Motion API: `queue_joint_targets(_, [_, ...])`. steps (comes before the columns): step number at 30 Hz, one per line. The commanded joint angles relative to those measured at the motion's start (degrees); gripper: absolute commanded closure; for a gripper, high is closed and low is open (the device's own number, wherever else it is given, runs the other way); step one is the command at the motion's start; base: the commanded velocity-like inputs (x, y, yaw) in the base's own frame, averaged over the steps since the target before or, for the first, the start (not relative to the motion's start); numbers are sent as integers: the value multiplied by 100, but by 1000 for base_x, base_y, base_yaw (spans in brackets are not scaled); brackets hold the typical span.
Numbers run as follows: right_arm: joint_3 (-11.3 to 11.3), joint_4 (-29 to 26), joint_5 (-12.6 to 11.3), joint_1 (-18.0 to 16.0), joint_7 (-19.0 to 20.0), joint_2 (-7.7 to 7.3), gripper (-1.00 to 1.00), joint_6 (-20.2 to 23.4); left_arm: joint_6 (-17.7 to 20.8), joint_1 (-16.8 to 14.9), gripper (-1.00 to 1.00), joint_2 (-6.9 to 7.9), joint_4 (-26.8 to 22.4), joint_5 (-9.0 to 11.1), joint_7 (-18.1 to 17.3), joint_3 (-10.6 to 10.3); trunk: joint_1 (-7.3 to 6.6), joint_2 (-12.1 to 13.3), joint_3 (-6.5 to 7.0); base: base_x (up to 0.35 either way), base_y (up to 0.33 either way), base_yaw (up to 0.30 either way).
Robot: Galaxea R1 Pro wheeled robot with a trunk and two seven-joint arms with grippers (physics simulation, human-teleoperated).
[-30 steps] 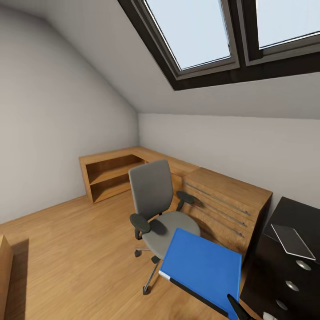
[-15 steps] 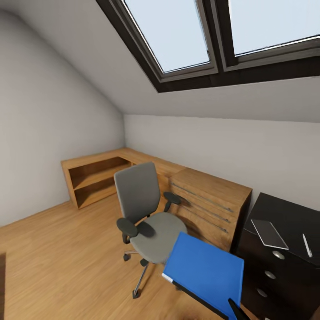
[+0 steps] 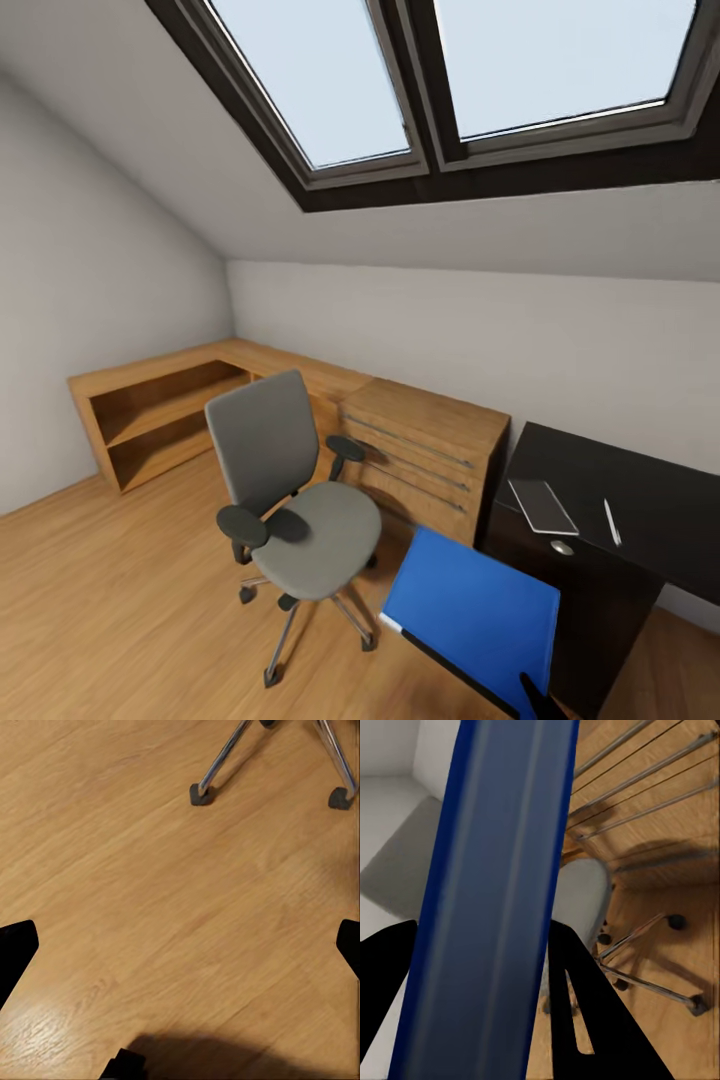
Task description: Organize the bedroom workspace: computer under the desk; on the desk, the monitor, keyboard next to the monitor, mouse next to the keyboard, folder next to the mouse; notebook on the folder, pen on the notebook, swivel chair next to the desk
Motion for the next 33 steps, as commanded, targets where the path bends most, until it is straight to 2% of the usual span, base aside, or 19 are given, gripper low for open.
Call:
queue_joint_targets(1, [7,11,-20,1,-12,-2,100,-50,-34,-6,-100,5,2,60,39,-46,-22,37,13,0,0,-300])
queue_joint_targets(33, [8,162,-24,1,-258,13,100,-351,-39,-6,-100,-54,40,23,39,-55,-703,1281,569,0,0,-300])
